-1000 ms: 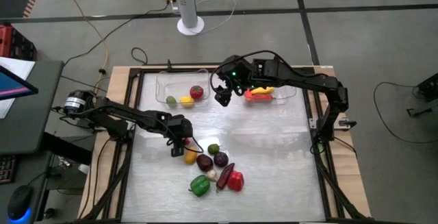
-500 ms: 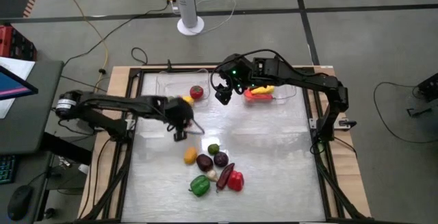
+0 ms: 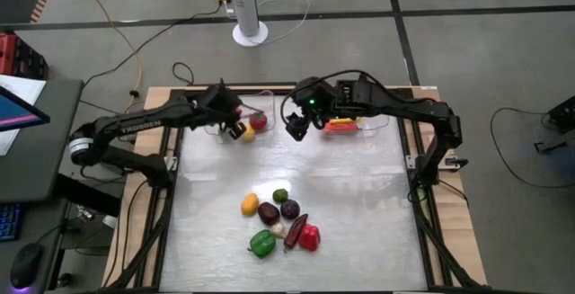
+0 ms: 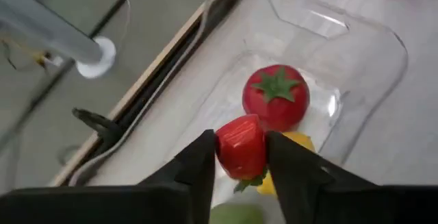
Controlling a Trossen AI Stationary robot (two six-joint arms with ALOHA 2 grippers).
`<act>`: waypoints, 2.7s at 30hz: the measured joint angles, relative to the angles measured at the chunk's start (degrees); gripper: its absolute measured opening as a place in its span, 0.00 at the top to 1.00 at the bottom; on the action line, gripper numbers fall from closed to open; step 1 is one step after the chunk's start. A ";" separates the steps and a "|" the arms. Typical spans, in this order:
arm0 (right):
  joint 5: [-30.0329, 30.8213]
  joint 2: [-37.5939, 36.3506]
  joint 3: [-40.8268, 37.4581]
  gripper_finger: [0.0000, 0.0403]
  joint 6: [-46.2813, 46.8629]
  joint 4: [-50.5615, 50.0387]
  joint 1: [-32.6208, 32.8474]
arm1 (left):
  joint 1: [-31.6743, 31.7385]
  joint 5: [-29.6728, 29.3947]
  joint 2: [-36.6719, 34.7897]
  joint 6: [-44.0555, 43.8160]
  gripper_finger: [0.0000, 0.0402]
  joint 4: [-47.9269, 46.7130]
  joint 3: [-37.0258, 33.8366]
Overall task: Sort produce into baskets
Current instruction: Put the orange tomato into the left transparent bin, then put the dark red apple into the left transparent bin
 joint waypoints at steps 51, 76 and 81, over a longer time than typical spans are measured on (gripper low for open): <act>13.21 -18.26 -2.81 0.28 4.59 -18.35 0.05 | -37.90 35.28 21.87 -7.07 0.24 19.41 6.96; 19.50 -19.70 -2.84 0.28 11.76 -24.86 6.77 | -37.46 34.63 29.51 13.58 0.22 13.78 8.35; 19.52 -19.70 -2.84 0.28 11.82 -24.89 7.29 | -38.14 34.72 31.98 13.47 0.22 14.01 8.39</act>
